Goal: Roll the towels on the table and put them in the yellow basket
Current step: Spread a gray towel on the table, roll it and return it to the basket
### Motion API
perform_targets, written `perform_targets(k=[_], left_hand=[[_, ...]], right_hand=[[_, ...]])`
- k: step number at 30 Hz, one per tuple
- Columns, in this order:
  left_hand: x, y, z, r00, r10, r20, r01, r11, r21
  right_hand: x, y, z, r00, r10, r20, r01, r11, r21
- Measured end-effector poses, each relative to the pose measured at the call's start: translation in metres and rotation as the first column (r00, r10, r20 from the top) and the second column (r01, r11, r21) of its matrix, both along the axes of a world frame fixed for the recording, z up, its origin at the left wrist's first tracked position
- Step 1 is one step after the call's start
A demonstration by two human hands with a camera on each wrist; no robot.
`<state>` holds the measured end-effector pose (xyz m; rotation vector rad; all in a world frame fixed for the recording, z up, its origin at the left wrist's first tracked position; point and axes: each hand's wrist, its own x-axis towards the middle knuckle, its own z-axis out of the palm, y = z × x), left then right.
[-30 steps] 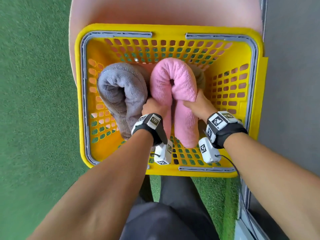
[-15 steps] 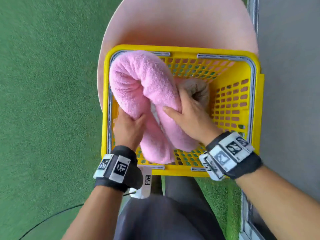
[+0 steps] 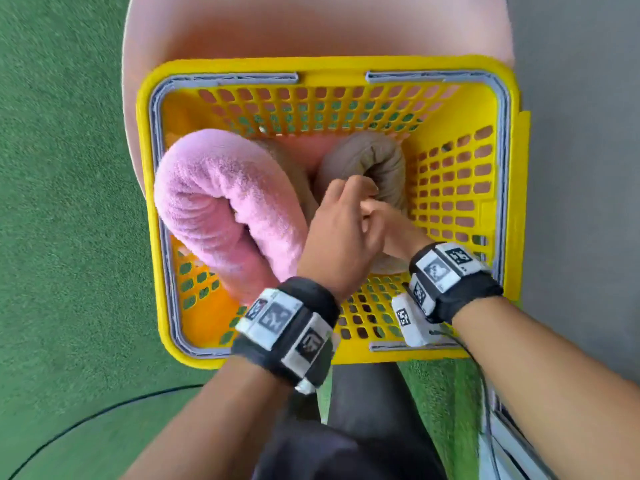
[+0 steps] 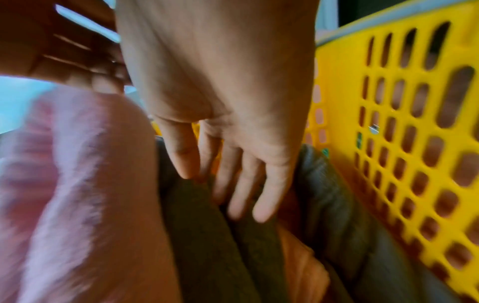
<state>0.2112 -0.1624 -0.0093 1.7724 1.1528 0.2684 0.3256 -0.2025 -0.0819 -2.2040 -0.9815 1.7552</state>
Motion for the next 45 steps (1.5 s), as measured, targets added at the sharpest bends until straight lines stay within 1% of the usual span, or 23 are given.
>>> perform_targets(k=[2,4,6,8,11,13,15,17,20,22,25,28,29,31,32,33,34,36,39,41,42,43,45], left_hand=[[0.033,0.0,-0.047,0.982,0.029,-0.188,-0.061,0.984,-0.167],[0.048,0.006,-0.094,0.886,0.156,-0.437,-0.305,0.905,-0.296],[0.053,0.008,-0.128,0.776,0.22,-0.591,-0.469,0.827,-0.309],[0.055,0.002,-0.148,0.716,0.186,-0.672,-0.444,0.865,-0.233],[0.05,-0.012,-0.168,0.665,0.157,-0.73,-0.35,0.929,-0.118],[0.045,-0.016,-0.173,0.673,0.177,-0.718,-0.347,0.933,-0.096],[0.044,-0.016,-0.173,0.696,0.216,-0.685,-0.375,0.923,-0.09],[0.045,-0.014,-0.172,0.751,0.265,-0.605,-0.428,0.893,-0.141],[0.045,-0.015,-0.171,0.856,0.369,-0.363,-0.46,0.864,-0.207],[0.047,-0.02,-0.162,0.917,0.342,-0.207,-0.394,0.863,-0.317],[0.046,-0.027,-0.152,0.99,0.137,0.019,-0.112,0.874,-0.472],[0.037,-0.02,-0.154,0.99,-0.122,0.068,0.14,0.851,-0.506],[0.036,-0.015,-0.156,0.993,-0.115,0.037,0.119,0.868,-0.482],[0.041,-0.002,-0.159,0.996,0.054,-0.073,-0.077,0.927,-0.366],[0.048,0.007,-0.162,0.981,0.136,-0.138,-0.167,0.954,-0.249],[0.057,0.016,-0.167,0.963,0.152,-0.221,-0.182,0.976,-0.119],[0.066,0.024,-0.173,0.942,0.094,-0.323,-0.112,0.993,-0.038],[0.081,0.034,-0.19,0.861,-0.146,-0.488,0.149,0.988,-0.032],[0.093,0.035,-0.218,0.657,-0.442,-0.611,0.523,0.85,-0.052],[0.09,0.028,-0.233,0.482,-0.529,-0.698,0.68,0.729,-0.083],[0.086,0.024,-0.238,0.419,-0.537,-0.732,0.71,0.696,-0.104],[0.082,0.019,-0.242,0.383,-0.528,-0.758,0.721,0.684,-0.111],[0.074,0.013,-0.244,0.394,-0.499,-0.772,0.718,0.692,-0.082]], right_hand=[[0.031,0.001,-0.053,0.983,-0.082,0.164,0.089,0.995,-0.036],[0.069,-0.012,-0.138,0.954,-0.104,0.281,0.137,0.985,-0.104],[0.087,-0.017,-0.184,0.933,-0.129,0.337,0.189,0.971,-0.149],[0.088,-0.013,-0.203,0.924,-0.154,0.349,0.218,0.964,-0.153],[0.072,-0.006,-0.192,0.956,-0.035,0.292,0.106,0.967,-0.232],[0.069,-0.014,-0.196,0.955,-0.1,0.281,0.162,0.965,-0.208],[0.064,-0.014,-0.179,0.944,-0.216,0.249,0.259,0.953,-0.156],[0.057,-0.015,-0.155,0.928,-0.34,0.154,0.354,0.932,-0.077],[0.048,-0.018,-0.108,0.889,-0.457,-0.007,0.457,0.889,-0.026],[0.046,-0.022,-0.09,0.871,-0.482,-0.095,0.488,0.872,0.052],[0.051,-0.022,-0.08,0.849,-0.528,-0.01,0.528,0.847,0.063],[0.053,-0.018,-0.087,0.771,-0.628,0.109,0.624,0.778,0.073],[0.051,-0.015,-0.086,0.752,-0.639,0.161,0.637,0.767,0.07],[0.048,-0.014,-0.086,0.746,-0.611,0.266,0.62,0.783,0.06],[0.047,-0.015,-0.084,0.74,-0.601,0.302,0.615,0.787,0.058],[0.045,-0.016,-0.079,0.732,-0.594,0.333,0.614,0.788,0.055],[0.043,-0.019,-0.073,0.722,-0.587,0.366,0.607,0.791,0.071],[0.042,-0.025,-0.059,0.692,-0.584,0.425,0.593,0.795,0.127],[0.042,-0.029,-0.043,0.682,-0.569,0.46,0.561,0.81,0.172],[0.043,-0.026,-0.035,0.683,-0.517,0.516,0.531,0.836,0.134],[0.044,-0.023,-0.033,0.68,-0.496,0.54,0.522,0.845,0.118],[0.045,-0.019,-0.032,0.683,-0.475,0.555,0.512,0.853,0.099],[0.048,-0.014,-0.034,0.705,-0.436,0.56,0.49,0.87,0.06]])
